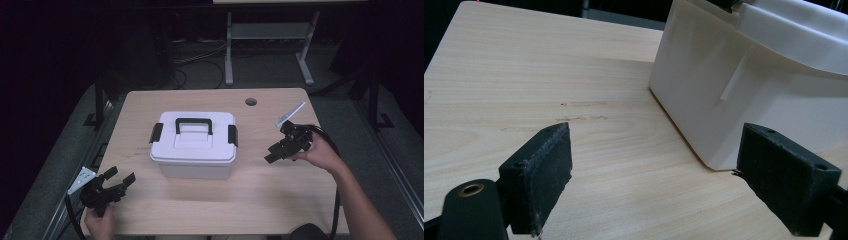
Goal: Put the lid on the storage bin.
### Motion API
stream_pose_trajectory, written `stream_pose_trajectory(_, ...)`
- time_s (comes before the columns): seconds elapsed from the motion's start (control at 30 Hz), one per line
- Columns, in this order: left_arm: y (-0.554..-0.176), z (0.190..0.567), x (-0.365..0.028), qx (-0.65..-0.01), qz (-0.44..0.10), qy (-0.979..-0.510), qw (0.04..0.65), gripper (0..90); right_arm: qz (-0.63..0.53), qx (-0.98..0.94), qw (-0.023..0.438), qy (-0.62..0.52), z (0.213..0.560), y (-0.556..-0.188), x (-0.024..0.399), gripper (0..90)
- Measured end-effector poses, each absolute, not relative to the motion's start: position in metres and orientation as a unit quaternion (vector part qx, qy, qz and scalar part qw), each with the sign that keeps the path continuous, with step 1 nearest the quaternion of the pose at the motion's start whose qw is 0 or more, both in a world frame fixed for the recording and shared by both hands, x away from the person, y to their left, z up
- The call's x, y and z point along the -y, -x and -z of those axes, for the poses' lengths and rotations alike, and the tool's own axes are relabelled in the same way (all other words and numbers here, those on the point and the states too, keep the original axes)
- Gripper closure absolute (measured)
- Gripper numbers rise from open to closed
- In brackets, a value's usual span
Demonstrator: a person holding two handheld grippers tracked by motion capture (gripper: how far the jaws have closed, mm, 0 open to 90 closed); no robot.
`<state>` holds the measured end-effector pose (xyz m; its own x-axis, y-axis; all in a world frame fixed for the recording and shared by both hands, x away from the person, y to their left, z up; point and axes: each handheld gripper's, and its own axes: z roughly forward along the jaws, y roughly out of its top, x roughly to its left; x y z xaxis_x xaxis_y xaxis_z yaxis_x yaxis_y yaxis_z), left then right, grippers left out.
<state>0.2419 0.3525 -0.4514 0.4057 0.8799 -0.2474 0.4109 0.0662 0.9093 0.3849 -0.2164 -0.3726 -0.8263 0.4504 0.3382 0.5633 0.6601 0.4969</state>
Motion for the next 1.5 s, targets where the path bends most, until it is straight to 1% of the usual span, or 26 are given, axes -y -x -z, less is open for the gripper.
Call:
stream_pose_trajectory(0.83,-0.243,0.452,-0.352,-0.499,-0.219,-0.648,0.532,13.7,0.314,0.892,0.109,0.307,0.398,-0.364,0.246,41.8)
stream_pose_trajectory(1.5,-0.242,0.452,-0.352,-0.499,-0.219,-0.648,0.532,13.7,0.323,0.882,0.106,0.325,0.414,-0.345,0.267,40.4)
